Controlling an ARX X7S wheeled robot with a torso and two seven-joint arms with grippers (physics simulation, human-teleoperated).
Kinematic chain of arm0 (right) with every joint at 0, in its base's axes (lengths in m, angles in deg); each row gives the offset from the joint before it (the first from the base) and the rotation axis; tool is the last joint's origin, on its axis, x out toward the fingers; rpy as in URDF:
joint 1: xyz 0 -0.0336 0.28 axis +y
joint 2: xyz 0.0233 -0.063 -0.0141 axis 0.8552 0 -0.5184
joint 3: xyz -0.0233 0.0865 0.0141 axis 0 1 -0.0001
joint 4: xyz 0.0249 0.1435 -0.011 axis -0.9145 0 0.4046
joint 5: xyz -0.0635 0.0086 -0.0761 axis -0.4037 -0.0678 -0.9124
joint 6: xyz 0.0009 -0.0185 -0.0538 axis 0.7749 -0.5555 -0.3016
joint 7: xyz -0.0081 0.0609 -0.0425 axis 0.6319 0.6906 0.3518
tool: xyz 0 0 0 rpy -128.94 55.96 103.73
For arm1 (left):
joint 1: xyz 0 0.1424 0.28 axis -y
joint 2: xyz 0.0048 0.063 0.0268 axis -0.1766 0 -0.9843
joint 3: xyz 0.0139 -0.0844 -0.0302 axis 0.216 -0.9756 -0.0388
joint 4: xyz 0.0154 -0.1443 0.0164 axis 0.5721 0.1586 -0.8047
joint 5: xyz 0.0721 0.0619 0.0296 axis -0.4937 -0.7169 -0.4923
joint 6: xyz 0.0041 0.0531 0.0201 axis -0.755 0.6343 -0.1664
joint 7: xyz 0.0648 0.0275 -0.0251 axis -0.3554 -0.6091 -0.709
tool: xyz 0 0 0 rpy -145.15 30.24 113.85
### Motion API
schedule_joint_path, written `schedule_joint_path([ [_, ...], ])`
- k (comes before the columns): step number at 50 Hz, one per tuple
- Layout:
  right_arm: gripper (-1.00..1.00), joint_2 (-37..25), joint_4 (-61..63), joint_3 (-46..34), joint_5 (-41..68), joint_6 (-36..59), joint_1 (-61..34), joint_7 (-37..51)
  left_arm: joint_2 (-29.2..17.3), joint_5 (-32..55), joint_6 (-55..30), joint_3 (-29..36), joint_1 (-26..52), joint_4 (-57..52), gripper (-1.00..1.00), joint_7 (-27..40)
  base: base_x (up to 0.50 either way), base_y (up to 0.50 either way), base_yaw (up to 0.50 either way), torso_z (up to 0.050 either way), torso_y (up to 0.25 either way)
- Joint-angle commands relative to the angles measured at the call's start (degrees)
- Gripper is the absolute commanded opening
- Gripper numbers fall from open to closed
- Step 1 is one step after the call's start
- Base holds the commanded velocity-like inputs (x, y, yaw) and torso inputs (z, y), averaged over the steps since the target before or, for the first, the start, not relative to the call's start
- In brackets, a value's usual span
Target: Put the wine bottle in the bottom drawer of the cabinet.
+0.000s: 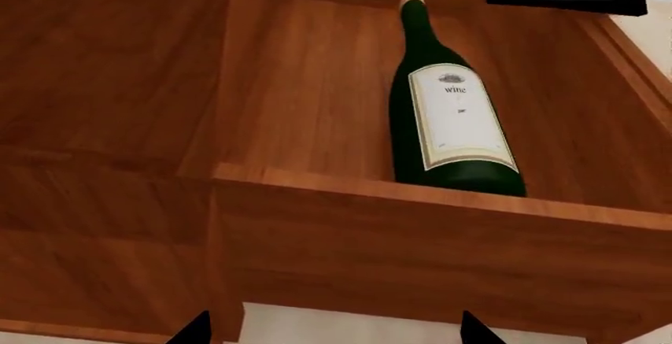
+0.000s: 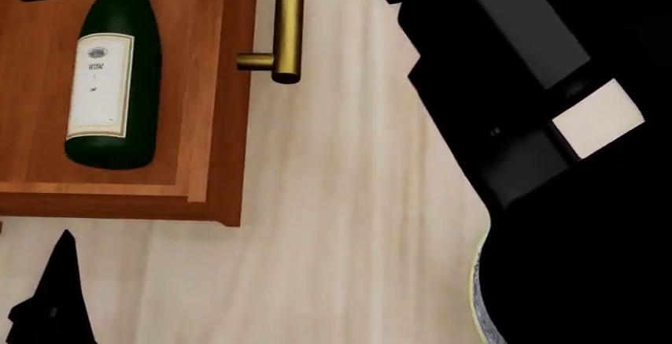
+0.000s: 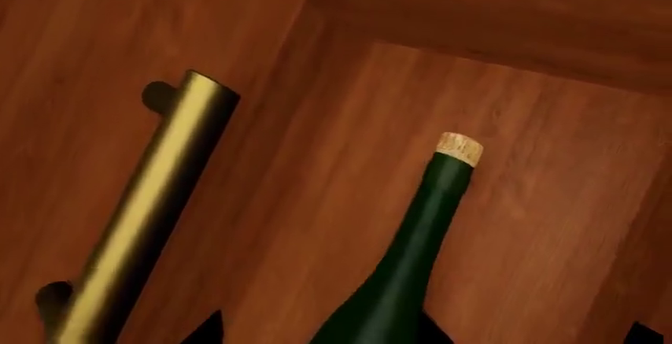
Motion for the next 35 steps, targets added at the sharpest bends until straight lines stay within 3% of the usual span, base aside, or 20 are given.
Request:
schedule_joint_path([
  [1,1.00,-0.01,-1.09,-16.37,-9.22,5.29,1.86,5.74,0.14,-0.13,-0.11,0.24,0.04,-0.02,1.00,-0.04,0.00,0.00,0.00,0.000,-0.010],
  [35,1.00,-0.01,-9.76,-17.79,-3.20,2.98,-14.67,-6.25,0.18,-0.28,-0.21,0.48,0.14,0.19,1.00,-0.11,0.00,0.00,0.00,0.000,-0.002],
])
